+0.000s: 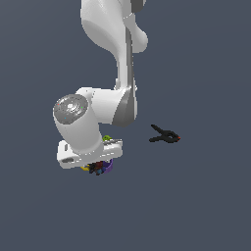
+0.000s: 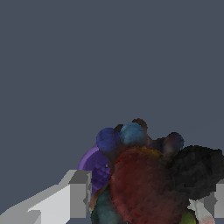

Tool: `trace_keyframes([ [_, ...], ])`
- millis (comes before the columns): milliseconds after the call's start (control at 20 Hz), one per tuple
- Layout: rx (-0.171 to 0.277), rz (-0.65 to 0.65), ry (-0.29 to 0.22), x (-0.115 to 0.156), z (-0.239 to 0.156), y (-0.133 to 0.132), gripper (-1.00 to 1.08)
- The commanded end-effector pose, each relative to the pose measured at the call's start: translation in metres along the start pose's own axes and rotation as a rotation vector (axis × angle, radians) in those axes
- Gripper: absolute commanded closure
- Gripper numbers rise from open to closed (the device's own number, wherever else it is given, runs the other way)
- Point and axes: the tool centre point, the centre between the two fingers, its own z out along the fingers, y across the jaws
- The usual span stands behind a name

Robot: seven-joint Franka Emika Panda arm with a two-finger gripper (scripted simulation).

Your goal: Pick up a designated object from a clutter of objects.

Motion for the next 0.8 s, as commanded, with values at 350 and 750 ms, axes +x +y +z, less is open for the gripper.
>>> trace_keyframes([
  [350, -0.003, 0.000, 0.002, 0.002, -0.093, -0.075, 1.08],
  [750, -0.003, 0.000, 0.002, 0.006, -0.170, -0.137, 1.08],
])
